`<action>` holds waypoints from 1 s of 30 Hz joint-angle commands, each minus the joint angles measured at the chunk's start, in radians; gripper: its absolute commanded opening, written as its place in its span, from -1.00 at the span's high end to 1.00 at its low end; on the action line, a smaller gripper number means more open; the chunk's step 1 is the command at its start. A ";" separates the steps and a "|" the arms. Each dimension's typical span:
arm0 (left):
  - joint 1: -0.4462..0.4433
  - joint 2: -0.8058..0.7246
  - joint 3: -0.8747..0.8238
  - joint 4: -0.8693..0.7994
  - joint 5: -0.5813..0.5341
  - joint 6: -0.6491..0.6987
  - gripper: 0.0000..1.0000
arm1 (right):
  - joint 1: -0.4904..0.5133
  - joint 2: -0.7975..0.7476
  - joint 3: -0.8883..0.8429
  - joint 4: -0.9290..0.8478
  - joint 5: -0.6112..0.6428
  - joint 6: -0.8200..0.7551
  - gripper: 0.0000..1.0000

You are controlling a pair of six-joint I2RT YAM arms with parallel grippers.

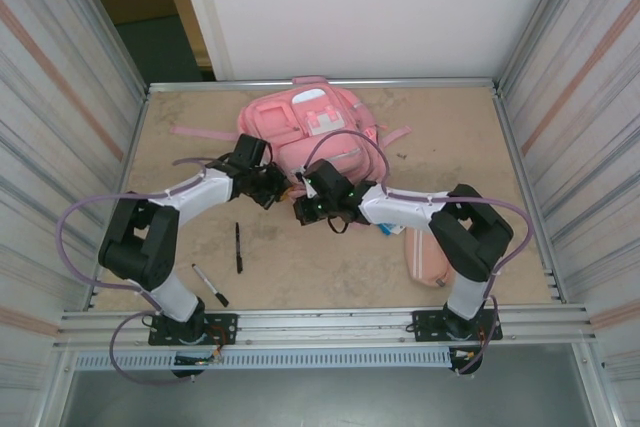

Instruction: Pack books, pencil case, and school supplies into a backpack

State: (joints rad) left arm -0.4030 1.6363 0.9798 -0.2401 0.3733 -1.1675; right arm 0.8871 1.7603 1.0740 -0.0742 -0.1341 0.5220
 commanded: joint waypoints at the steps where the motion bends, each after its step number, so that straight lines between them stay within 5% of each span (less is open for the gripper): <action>1: 0.074 0.027 0.049 0.024 -0.038 0.084 1.00 | -0.010 -0.129 -0.069 -0.047 0.015 -0.008 1.00; 9: 0.138 0.088 0.147 -0.015 0.001 0.157 1.00 | -0.106 -0.282 -0.214 -0.183 0.113 -0.053 1.00; 16: 0.152 0.293 0.453 -0.088 0.057 0.239 0.91 | -0.124 -0.288 -0.207 -0.124 0.055 -0.030 1.00; 18: 0.171 0.338 0.518 -0.104 0.077 0.246 0.72 | -0.120 -0.241 -0.152 -0.108 0.026 -0.004 1.00; 21: 0.213 0.331 0.534 -0.128 0.139 0.246 0.08 | -0.092 -0.148 -0.051 -0.073 -0.001 0.007 1.00; 25: 0.240 0.161 0.358 -0.184 0.051 0.243 -0.25 | -0.064 -0.022 0.107 -0.082 -0.029 0.009 1.00; 30: 0.239 0.029 0.192 -0.254 0.050 0.242 -0.37 | -0.056 0.096 0.203 0.005 -0.144 0.046 1.00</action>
State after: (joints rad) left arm -0.1421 1.7245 1.2343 -0.4320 0.4335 -0.9382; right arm 0.8253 1.8175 1.2228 -0.1326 -0.1684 0.5297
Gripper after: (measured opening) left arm 0.681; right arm 0.054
